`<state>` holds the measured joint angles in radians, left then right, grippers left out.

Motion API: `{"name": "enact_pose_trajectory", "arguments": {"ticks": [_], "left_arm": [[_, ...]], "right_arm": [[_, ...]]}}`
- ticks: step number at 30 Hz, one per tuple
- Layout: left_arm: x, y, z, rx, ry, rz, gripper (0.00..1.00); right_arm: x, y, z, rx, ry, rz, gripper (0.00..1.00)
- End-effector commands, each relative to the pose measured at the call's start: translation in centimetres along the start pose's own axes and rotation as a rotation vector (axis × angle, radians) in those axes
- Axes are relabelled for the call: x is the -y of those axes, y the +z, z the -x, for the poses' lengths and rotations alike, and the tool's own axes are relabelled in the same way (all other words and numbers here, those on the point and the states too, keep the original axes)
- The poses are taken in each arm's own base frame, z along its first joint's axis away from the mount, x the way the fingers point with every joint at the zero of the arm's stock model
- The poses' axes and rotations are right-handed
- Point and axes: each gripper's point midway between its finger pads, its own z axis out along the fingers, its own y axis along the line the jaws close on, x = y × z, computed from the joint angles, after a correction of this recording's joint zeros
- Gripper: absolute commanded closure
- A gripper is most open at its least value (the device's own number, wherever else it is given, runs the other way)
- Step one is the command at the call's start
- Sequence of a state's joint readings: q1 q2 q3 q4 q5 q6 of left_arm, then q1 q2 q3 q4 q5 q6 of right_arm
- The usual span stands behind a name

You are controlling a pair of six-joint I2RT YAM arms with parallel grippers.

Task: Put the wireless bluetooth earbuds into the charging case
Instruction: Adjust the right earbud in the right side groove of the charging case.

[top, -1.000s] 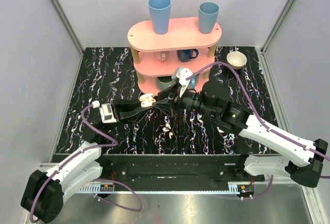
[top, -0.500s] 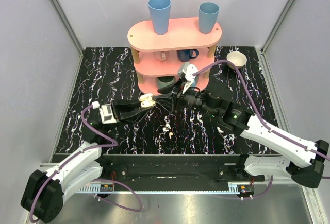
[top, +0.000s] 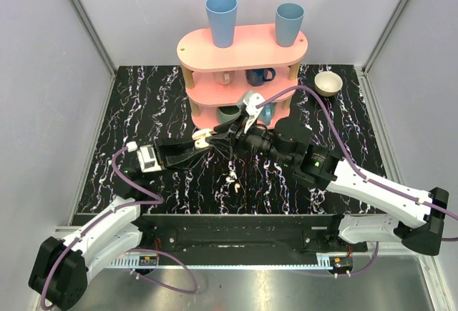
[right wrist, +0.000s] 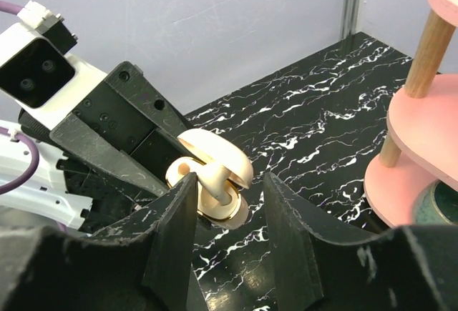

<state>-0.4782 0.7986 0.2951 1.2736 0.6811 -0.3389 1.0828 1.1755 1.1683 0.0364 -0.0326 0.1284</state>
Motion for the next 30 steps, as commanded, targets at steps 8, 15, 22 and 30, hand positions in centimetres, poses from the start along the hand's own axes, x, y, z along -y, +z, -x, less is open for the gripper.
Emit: {"name": "enact_pose_trajectory", "arguments": {"ticks": [8, 15, 22, 30], "left_arm": [[0.0, 1.0, 2.6, 0.071, 0.067, -0.021, 1.0], [0.1, 1.1, 3.0, 0.08, 0.074, -0.026, 1.0], [0.3, 1.0, 3.2, 0.09, 0.07, -0.03, 1.0], [0.3, 1.1, 3.5, 0.099, 0.072, -0.028, 1.0]], "right_arm": [[-0.1, -0.2, 3.0, 0.101, -0.037, -0.011, 0.7], [-1.6, -0.2, 1.4, 0.025, -0.103, 0.091, 0.76], [-0.9, -0.7, -0.2, -0.055, -0.185, 0.081, 0.67], [0.2, -2.2, 1.3, -0.025, -0.248, 0.02, 0.48]]}}
